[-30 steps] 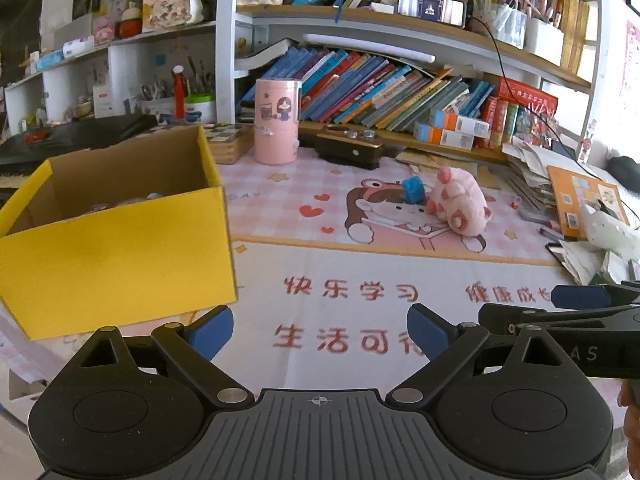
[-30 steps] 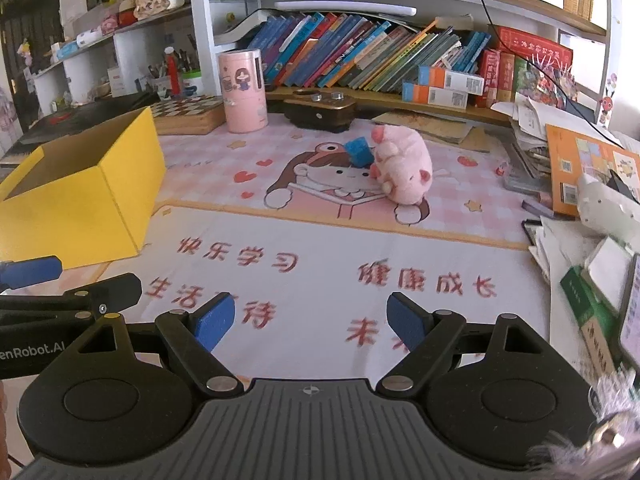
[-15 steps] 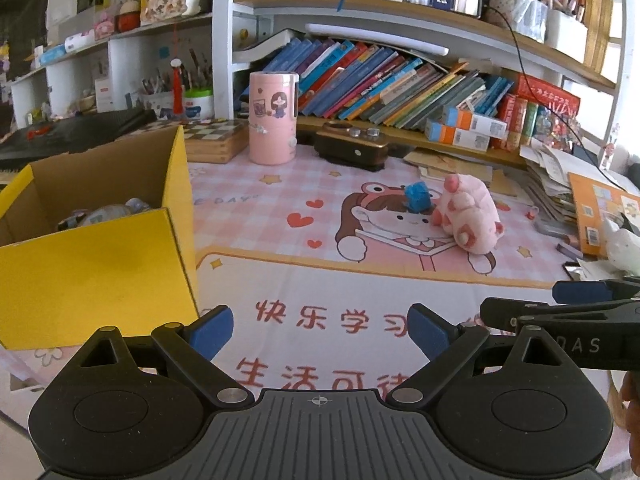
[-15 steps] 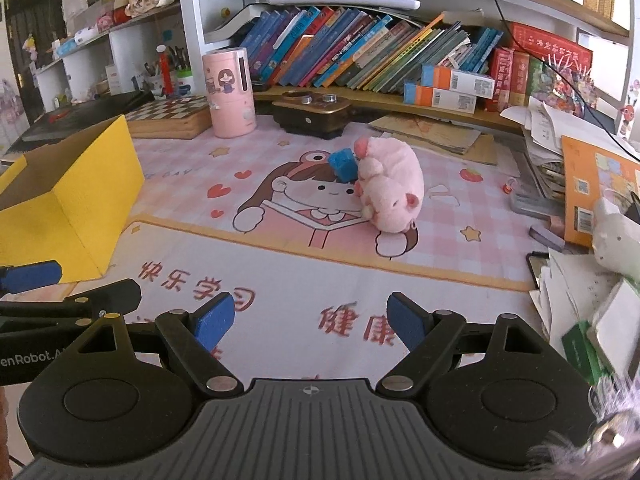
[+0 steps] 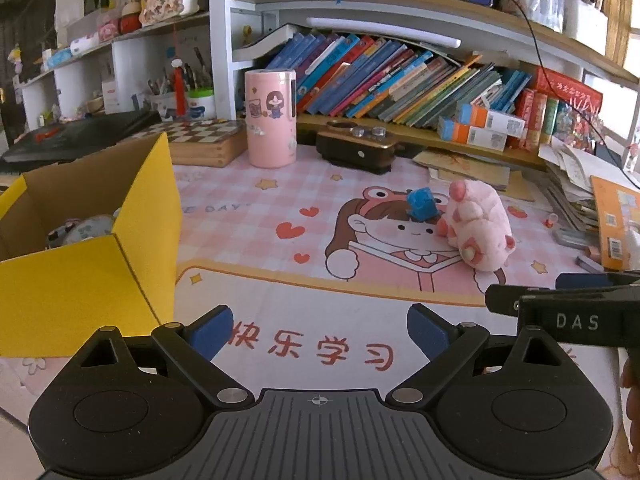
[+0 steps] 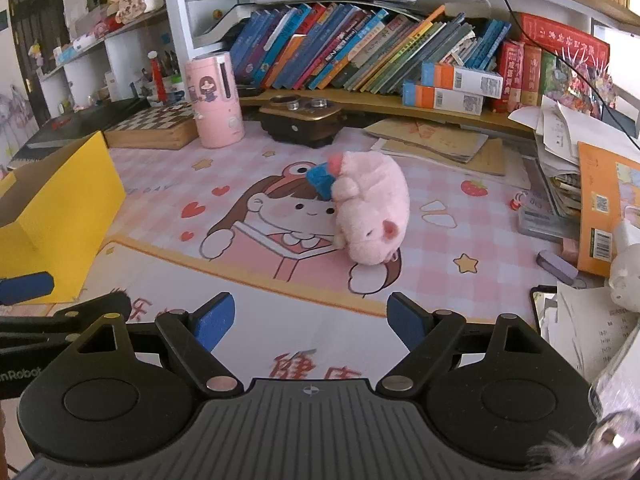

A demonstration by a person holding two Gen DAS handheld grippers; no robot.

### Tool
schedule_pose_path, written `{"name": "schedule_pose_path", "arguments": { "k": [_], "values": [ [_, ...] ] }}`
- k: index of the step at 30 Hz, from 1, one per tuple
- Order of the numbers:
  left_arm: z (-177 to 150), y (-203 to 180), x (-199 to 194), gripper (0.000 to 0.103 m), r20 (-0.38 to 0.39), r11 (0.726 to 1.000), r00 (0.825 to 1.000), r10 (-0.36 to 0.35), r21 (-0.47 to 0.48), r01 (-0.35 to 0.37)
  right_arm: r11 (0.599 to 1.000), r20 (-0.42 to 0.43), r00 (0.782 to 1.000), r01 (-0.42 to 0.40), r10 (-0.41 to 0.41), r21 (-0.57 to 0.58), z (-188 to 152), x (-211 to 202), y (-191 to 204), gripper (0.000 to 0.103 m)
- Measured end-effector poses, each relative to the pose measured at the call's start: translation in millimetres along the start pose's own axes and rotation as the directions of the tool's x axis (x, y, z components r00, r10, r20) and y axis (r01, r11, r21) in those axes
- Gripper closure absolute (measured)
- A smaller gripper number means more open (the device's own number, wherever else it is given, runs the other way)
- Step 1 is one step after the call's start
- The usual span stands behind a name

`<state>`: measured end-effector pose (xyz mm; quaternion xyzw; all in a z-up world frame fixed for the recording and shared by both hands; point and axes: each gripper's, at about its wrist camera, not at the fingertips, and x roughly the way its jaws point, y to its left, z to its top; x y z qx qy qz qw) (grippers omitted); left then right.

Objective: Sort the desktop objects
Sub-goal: 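Move both open tools toward the pink plush pig and blue cube, then grasp the pink plush pig with the right tool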

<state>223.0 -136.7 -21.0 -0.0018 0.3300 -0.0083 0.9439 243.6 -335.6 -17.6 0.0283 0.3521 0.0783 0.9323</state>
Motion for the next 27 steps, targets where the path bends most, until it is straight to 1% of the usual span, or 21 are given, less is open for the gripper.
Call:
{"name": "schedule_pose_path", "arguments": {
  "k": [4,8,12,21,27],
  "values": [
    [5,-8,7,0.007,-0.010,1.000,1.000,0.025,0.005,-0.025,1.000,0.004,1.000,0.000,0.000,0.016,9,11,-14,0.020],
    [8,-18,14,0.007,-0.019,0.999,0.999,0.033,0.025,-0.032,1.000,0.025,1.000,0.005,-0.005,0.012,21,24,-25,0.020],
    [11,-21,20,0.007,-0.031,0.998,0.998,0.056,0.024,-0.055,1.000,0.036,0.999,0.002,-0.002,0.008,33,40,-33,0.020],
    [13,-22,31,0.007,-0.065,0.996,0.994,0.092,0.015,-0.091,0.999,0.024,1.000,0.011,-0.011,-0.035,50,81,-37,0.019],
    [14,-25,36,0.007,-0.081,0.995,0.992,0.101,0.022,-0.100,0.997,0.016,0.999,0.037,-0.036,-0.063,60,110,-37,0.018]
  ]
}}
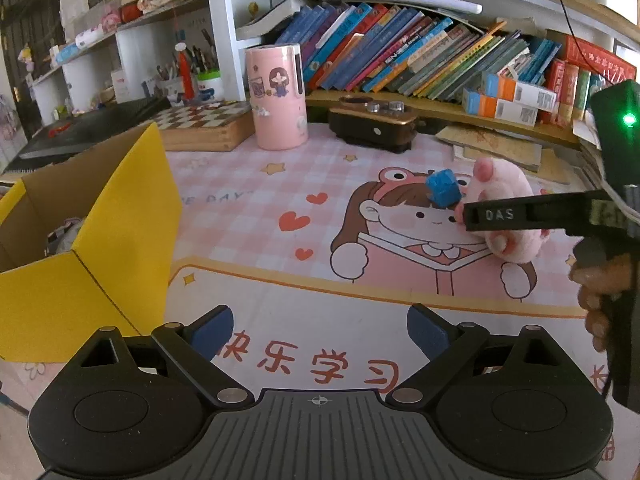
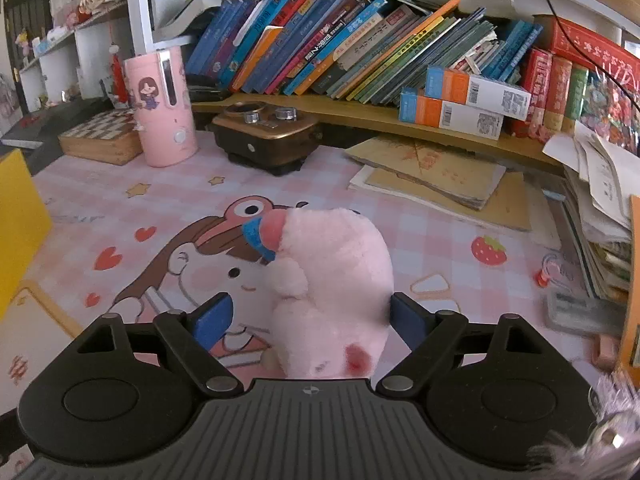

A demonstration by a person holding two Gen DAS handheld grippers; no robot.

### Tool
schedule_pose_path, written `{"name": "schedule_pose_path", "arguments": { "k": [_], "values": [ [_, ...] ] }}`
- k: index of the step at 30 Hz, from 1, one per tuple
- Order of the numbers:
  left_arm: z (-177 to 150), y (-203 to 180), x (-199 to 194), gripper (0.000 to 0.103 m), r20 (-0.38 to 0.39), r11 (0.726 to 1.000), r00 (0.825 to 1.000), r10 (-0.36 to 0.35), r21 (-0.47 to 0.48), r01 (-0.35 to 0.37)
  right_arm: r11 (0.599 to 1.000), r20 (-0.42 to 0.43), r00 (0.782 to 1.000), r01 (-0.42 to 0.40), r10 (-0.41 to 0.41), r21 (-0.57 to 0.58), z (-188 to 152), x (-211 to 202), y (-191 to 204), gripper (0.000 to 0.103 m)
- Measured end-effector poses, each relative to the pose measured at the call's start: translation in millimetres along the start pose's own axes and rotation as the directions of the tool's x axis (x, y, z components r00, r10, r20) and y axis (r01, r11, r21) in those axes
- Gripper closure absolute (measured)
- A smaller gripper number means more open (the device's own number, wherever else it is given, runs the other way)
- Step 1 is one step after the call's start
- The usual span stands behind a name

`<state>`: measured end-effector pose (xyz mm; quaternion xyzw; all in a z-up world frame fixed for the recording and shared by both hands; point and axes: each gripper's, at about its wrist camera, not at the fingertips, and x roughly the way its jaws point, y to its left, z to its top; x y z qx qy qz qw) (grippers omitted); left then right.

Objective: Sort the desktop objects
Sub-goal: 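Grasp the pink plush pig with the right tool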

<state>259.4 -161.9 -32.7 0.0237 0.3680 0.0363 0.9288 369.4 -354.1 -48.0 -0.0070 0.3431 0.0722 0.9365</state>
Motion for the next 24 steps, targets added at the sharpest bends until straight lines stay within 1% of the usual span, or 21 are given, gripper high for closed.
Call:
{"name": "schedule_pose_path", "arguments": {
  "k": [4,7,8,9,10,12,14,19,24],
  "values": [
    [1,-2,2,0.007,-0.007,1.000,1.000,0.003,0.008,-0.003,1.000,-0.005,1.000,0.015,-0.015,-0.005,4,13,-3,0.019],
    [2,-3,3,0.007,-0.007,1.000,1.000,0.004,0.013,-0.004,0.999,-0.020,0.999,0.033,-0.033,-0.001,5,23,-6,0.024],
    [2,-4,3,0.007,-0.007,1.000,1.000,0.004,0.015,-0.004,0.999,-0.022,0.999,0.043,-0.042,0.001,5,26,-7,0.028],
    [3,-4,3,0.007,-0.005,1.000,1.000,0.004,0.018,-0.004,0.999,-0.023,0.999,0.040,-0.040,0.000,4,27,-8,0.041],
    [3,-5,4,0.007,-0.003,1.000,1.000,0.004,0.019,-0.004,1.000,-0.019,1.000,0.022,-0.022,0.003,4,27,-9,0.041],
    [5,-5,4,0.007,0.002,1.000,1.000,0.005,0.020,-0.005,1.000,-0.005,1.000,0.011,-0.011,0.003,5,23,-11,0.045],
    [6,-6,6,0.007,0.007,1.000,1.000,0.002,0.021,-0.002,1.000,0.014,1.000,0.003,-0.003,0.017,5,17,-14,0.046],
    [11,-12,10,0.007,0.020,0.999,1.000,-0.022,0.034,0.021,0.998,0.054,0.998,0.022,-0.025,0.063,4,-8,-26,0.046],
    [16,-26,17,0.007,0.043,0.996,0.997,-0.068,0.066,0.065,0.993,0.049,0.998,0.030,-0.036,0.115,-3,-34,-40,0.046]
  ]
}}
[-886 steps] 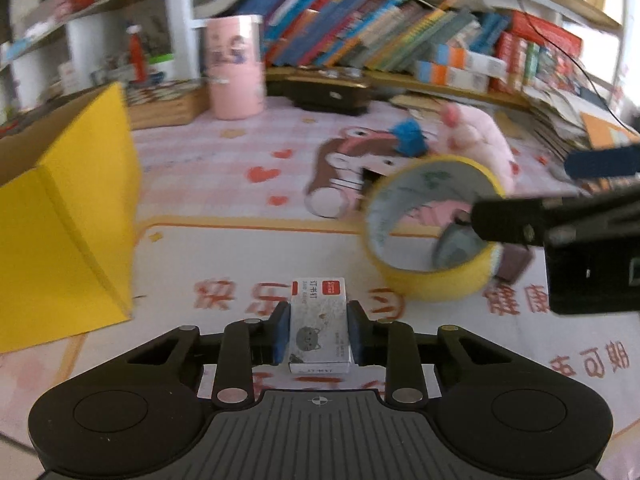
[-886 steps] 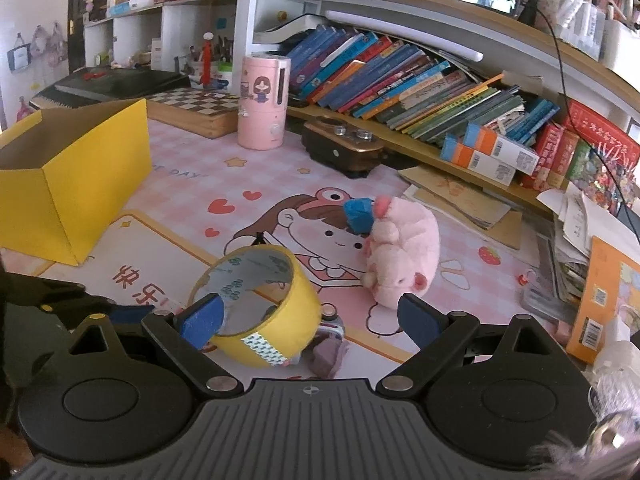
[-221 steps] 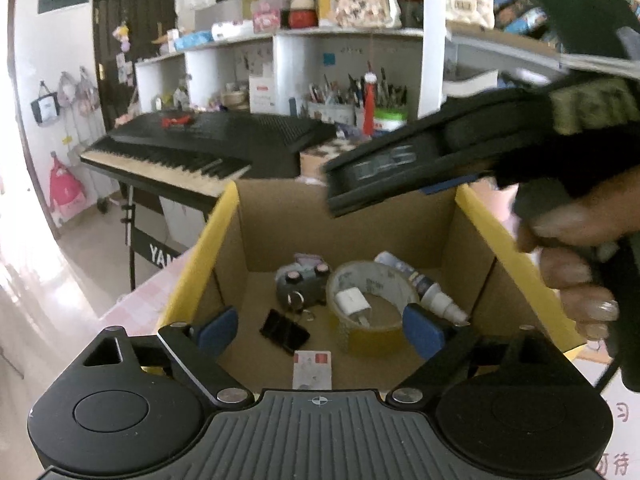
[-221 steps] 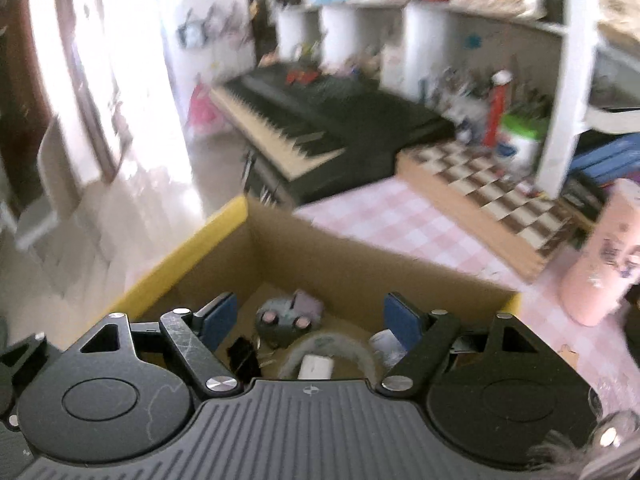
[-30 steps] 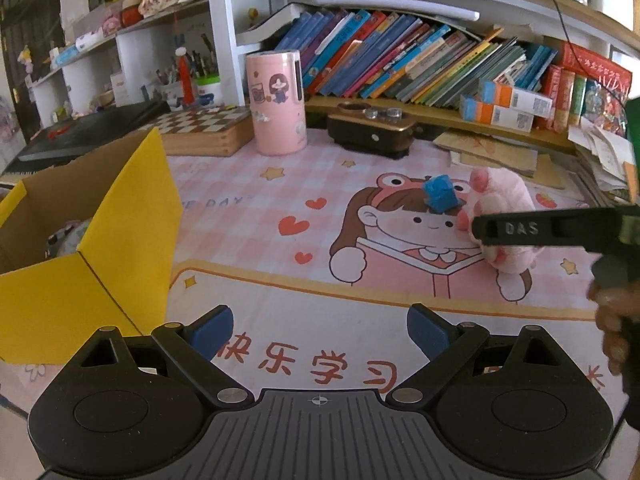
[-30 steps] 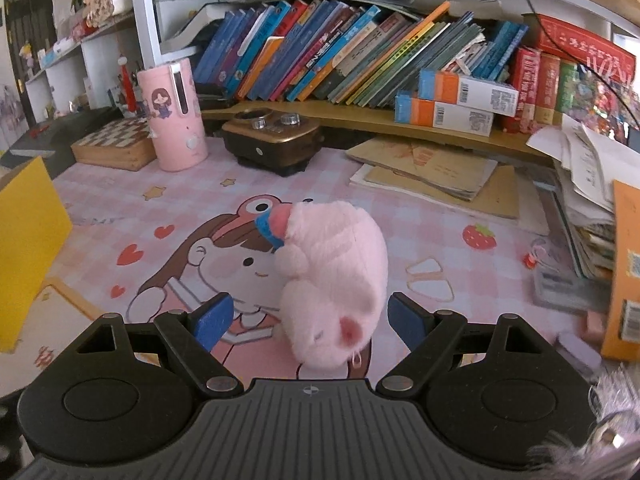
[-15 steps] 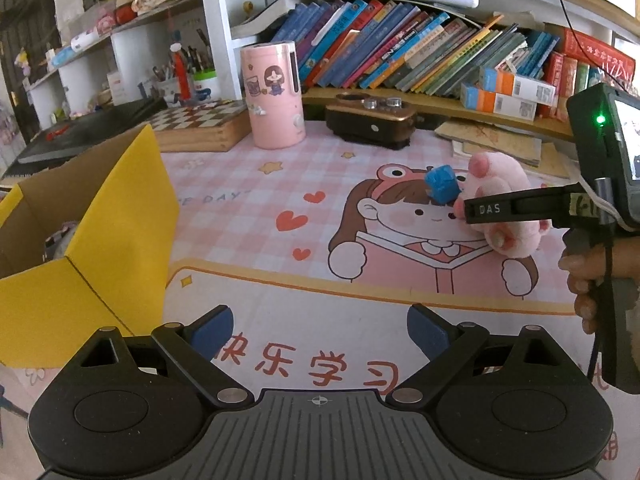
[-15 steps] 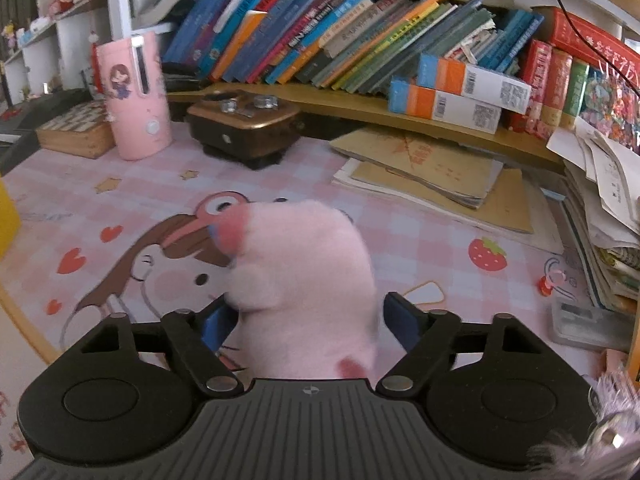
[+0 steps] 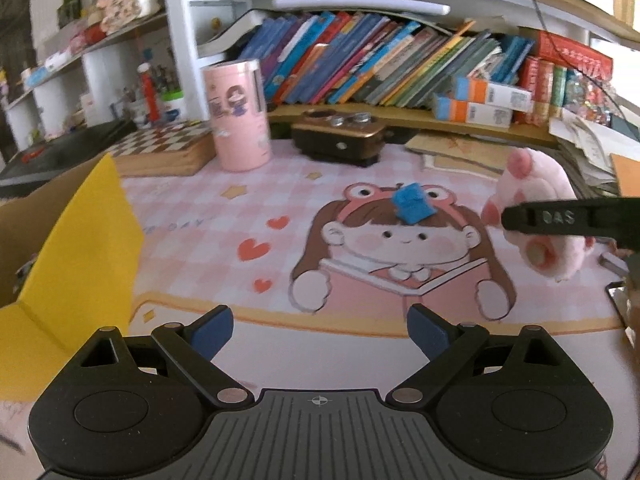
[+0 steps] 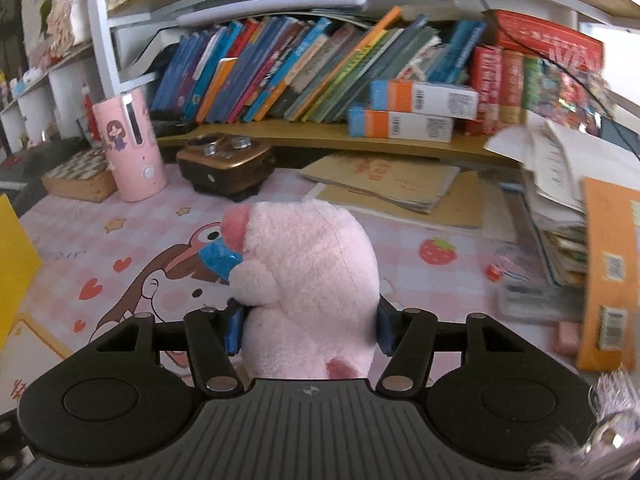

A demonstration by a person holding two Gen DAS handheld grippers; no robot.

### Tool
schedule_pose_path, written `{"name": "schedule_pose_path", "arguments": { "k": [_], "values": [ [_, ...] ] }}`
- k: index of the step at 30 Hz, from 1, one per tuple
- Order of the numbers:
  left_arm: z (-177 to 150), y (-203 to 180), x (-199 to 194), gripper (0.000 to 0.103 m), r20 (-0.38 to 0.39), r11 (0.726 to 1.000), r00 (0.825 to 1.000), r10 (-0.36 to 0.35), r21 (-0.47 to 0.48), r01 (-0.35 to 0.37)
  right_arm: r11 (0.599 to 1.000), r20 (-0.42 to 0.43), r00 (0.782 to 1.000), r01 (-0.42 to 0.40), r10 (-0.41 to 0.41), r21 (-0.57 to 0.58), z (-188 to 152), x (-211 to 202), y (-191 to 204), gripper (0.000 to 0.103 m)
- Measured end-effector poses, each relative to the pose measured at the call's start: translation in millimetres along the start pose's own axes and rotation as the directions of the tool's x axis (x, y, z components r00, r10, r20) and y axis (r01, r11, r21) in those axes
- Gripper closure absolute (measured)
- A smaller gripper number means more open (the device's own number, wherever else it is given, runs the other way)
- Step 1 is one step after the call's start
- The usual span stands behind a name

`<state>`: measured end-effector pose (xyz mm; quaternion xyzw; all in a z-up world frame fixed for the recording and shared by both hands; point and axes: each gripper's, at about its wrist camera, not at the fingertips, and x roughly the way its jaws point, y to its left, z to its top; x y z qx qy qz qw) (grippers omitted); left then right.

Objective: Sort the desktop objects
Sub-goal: 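Grasp the pink plush pig with the right tool, then grasp the blue cube with the left tool while the right tool holds the pig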

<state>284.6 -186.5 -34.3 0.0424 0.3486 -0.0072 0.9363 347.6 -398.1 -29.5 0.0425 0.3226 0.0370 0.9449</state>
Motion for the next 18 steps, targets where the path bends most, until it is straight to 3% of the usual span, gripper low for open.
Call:
{"name": "schedule_pose_path", "arguments": {
  "k": [11,18],
  "values": [
    [13,-31,35,0.007,0.035,0.996,0.998,-0.048,0.071,0.045,0.997,-0.019,0.999,0.041,-0.039,0.068,-14,-41,-28,0.045],
    [21,-46,63,0.007,0.030,0.996,0.997,-0.070,0.061,0.068,0.992,-0.039,0.997,0.067,-0.064,0.105,-22,-48,-43,0.045]
  ]
}}
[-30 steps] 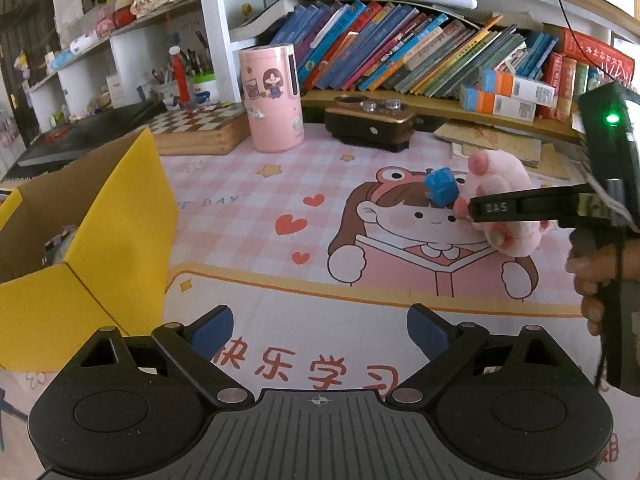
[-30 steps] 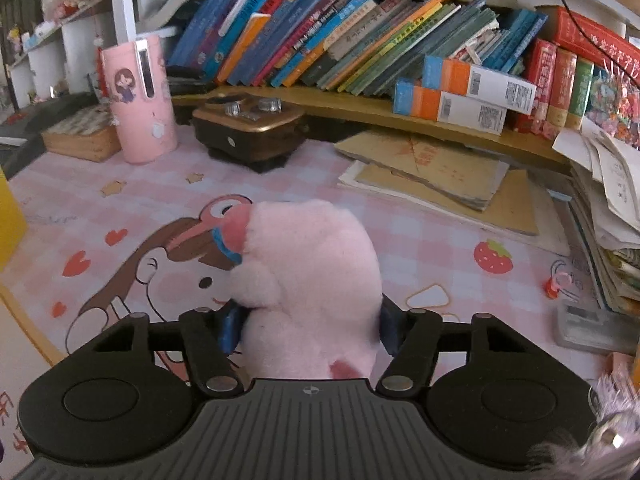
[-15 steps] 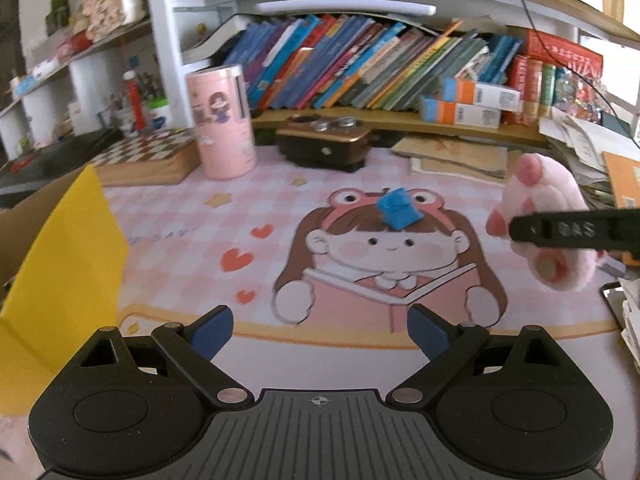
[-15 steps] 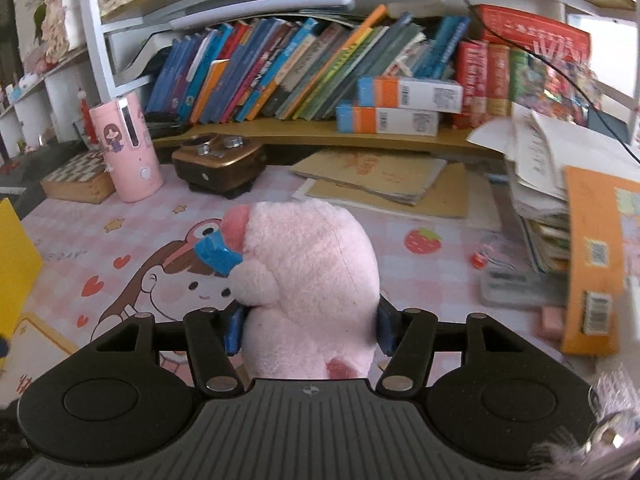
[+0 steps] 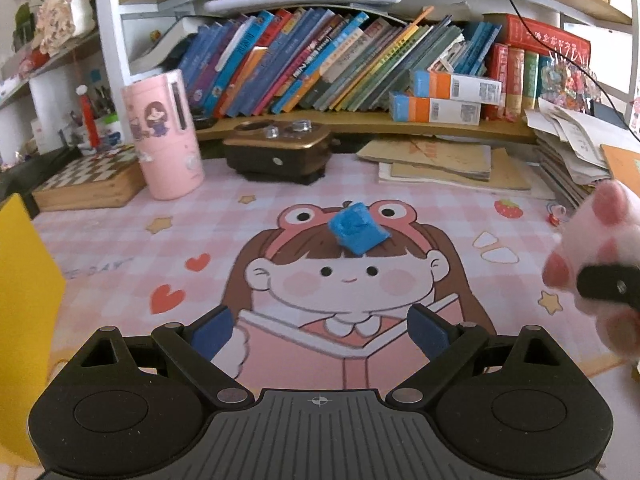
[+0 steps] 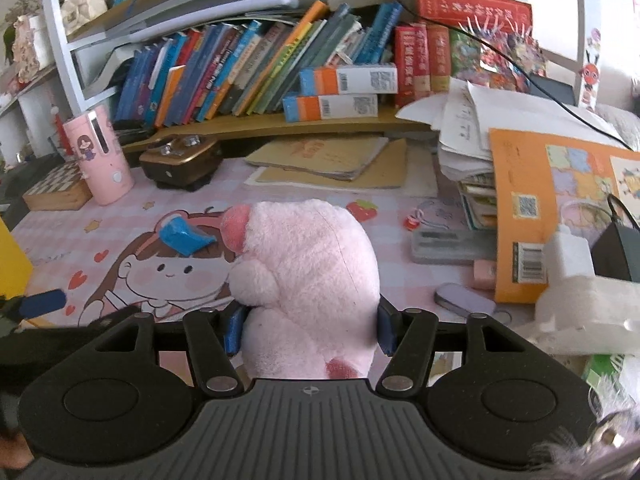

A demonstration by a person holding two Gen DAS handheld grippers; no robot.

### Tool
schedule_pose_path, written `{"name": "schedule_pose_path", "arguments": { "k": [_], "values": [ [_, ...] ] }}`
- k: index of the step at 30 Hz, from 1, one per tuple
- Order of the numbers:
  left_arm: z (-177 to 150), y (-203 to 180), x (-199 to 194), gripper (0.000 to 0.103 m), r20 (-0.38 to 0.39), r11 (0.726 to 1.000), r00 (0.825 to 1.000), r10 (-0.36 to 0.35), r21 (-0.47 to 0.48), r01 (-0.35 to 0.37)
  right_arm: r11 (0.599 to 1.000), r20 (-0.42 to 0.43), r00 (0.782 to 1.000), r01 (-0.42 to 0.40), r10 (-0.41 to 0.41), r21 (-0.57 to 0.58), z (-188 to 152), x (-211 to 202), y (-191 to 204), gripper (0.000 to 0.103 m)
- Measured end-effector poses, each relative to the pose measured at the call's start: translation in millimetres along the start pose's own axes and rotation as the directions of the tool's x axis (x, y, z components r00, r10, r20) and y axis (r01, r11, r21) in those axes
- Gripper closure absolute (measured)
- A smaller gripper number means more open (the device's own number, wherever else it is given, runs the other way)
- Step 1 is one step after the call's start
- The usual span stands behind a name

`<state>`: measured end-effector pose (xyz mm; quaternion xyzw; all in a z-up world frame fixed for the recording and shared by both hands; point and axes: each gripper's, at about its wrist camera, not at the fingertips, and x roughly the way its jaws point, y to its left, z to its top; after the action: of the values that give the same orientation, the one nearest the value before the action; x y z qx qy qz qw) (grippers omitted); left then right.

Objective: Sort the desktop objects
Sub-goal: 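Grasp the blue cube with the left tool while the right tool holds the pig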

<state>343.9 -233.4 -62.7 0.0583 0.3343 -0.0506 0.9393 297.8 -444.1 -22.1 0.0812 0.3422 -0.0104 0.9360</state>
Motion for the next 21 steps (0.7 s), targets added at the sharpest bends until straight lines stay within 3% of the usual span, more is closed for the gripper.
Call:
{"name": "schedule_pose_path", "arguments": {
  "k": [10,17,21],
  "values": [
    [18,-14,35,0.009,0.016,1.000,1.000,-0.017,-0.010,0.017,1.000,-0.030,1.000,0.004,-0.004,0.004,-4,1,-7,0.045],
    [30,-19,60,0.036,0.012,0.998,0.999,-0.036,-0.052,0.037,1.000,-0.043,0.999,0.001,-0.001,-0.005,-4,3,-11,0.045],
    [36,-20,72,0.039,0.007,0.996,0.999,-0.039,-0.085,0.039,1.000,-0.050,0.999,0.000,0.000,-0.009,-5,4,-12,0.045]
  ]
}}
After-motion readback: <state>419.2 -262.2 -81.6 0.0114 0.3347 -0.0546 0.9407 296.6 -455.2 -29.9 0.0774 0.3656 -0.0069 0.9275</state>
